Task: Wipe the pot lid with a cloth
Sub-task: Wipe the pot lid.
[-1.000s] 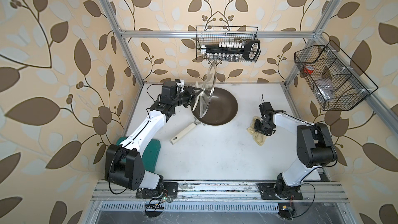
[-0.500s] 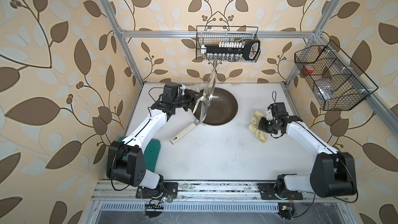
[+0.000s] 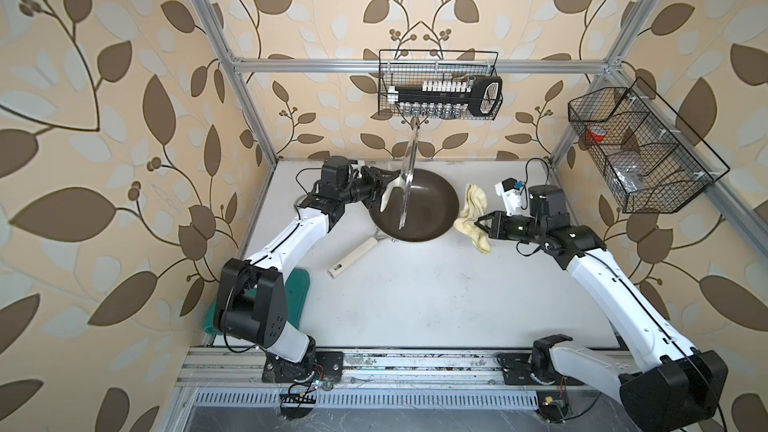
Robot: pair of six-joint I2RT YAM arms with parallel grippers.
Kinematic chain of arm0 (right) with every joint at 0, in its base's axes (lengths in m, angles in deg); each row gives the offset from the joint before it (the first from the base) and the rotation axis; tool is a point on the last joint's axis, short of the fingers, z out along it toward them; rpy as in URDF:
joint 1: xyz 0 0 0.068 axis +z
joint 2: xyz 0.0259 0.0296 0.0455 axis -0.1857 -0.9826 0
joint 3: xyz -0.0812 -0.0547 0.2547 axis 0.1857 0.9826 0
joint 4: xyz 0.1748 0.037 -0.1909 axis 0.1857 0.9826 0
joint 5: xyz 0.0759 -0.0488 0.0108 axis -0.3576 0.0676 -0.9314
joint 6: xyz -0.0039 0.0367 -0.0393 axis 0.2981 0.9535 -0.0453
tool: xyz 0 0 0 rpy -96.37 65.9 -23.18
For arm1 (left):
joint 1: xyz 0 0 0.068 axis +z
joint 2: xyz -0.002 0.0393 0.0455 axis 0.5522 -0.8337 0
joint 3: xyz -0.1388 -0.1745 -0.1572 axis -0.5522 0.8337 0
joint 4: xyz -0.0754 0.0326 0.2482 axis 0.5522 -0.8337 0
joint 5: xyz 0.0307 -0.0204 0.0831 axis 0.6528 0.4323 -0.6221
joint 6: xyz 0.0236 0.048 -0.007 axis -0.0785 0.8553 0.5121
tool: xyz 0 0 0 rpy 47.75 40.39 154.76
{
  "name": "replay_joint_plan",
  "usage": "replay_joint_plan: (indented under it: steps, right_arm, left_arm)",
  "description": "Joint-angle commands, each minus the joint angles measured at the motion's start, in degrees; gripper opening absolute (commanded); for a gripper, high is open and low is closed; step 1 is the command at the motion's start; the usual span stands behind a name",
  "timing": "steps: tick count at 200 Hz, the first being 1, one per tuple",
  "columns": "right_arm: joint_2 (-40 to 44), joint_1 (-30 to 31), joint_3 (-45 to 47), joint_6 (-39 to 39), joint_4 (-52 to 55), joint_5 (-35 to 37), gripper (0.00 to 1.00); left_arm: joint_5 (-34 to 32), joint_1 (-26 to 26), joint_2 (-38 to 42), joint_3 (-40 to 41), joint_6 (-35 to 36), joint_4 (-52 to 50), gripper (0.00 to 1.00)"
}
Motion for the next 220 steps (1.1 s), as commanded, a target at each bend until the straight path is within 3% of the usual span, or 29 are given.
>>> replay_joint_plan:
  steps: [1, 34, 98, 156, 220]
  right_arm:
    - [-2.3, 5.2, -4.9, 1.1, -4.8, -3.1, 0.00]
    - [-6.6, 12.4, -10.0, -0.7, -6.1, -3.9, 0.00]
    - [-8.3, 14.1, -14.7, -1.2, -8.7, -7.3, 0.00]
    - [-10.2, 6.0, -19.6, 4.6, -15.0, -5.0, 0.00]
    - [-18.0, -2.1, -26.4, 5.2, -10.4, -1.9, 0.00]
  left_arm:
    - [7.4, -2.0, 1.2, -5.0, -4.8, 20.4, 0.00]
    - [9.3, -3.8, 1.6, -8.1, -2.7, 14.4, 0.00]
    - [13.0, -4.7, 0.6, -6.4, -10.2, 24.4, 0.00]
    - [15.7, -5.3, 1.9, -4.6, -11.5, 26.0, 0.00]
    - [20.9, -6.7, 1.6, -7.7, -12.7, 28.9, 0.00]
